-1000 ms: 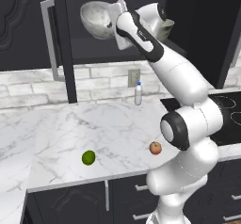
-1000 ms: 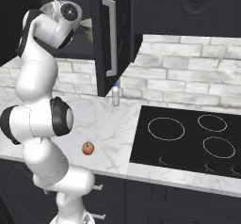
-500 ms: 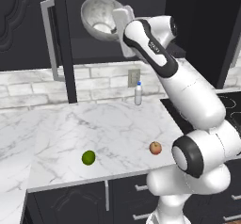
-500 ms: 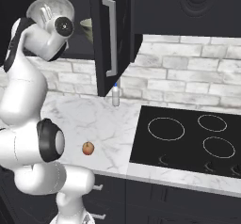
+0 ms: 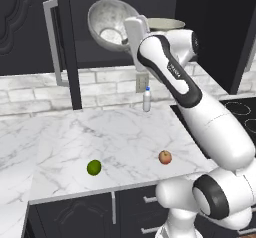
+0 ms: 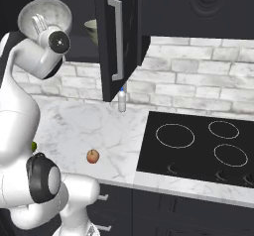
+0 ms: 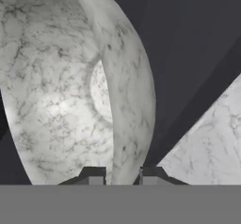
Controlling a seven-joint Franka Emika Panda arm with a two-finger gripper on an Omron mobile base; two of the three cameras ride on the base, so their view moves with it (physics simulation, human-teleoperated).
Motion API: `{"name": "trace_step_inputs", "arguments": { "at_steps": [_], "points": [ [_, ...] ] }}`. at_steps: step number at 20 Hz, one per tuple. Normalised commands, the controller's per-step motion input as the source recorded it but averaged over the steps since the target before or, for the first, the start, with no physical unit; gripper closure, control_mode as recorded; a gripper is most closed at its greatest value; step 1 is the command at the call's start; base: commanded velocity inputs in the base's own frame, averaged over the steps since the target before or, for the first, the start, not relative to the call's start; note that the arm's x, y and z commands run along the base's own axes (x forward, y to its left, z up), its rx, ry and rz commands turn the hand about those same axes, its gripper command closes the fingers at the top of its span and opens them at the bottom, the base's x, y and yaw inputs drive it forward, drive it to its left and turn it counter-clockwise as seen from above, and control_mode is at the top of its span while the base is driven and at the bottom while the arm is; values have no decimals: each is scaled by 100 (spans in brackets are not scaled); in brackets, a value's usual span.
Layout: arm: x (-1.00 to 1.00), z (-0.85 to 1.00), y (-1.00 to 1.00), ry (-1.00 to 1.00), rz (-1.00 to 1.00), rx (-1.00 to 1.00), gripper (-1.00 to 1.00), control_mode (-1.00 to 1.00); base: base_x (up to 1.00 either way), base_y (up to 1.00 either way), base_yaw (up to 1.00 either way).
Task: Pick both bowls and place them on the counter. Then place the lime in one bowl and place the peach in the other bowl.
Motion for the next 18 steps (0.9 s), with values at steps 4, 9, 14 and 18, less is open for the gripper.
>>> {"name": "trace_step_inputs", "arguments": {
  "at_steps": [4, 9, 14, 18],
  "points": [
    [-62, 1, -7, 8, 0, 0, 100, -100, 0, 0, 0],
    [-57, 0, -14, 18, 2, 0, 100, -100, 0, 0, 0],
    [-55, -2, -15, 19, 2, 0, 100, -100, 0, 0, 0],
    [-64, -7, -13, 13, 0, 0, 100, -100, 0, 0, 0]
  ]
}}
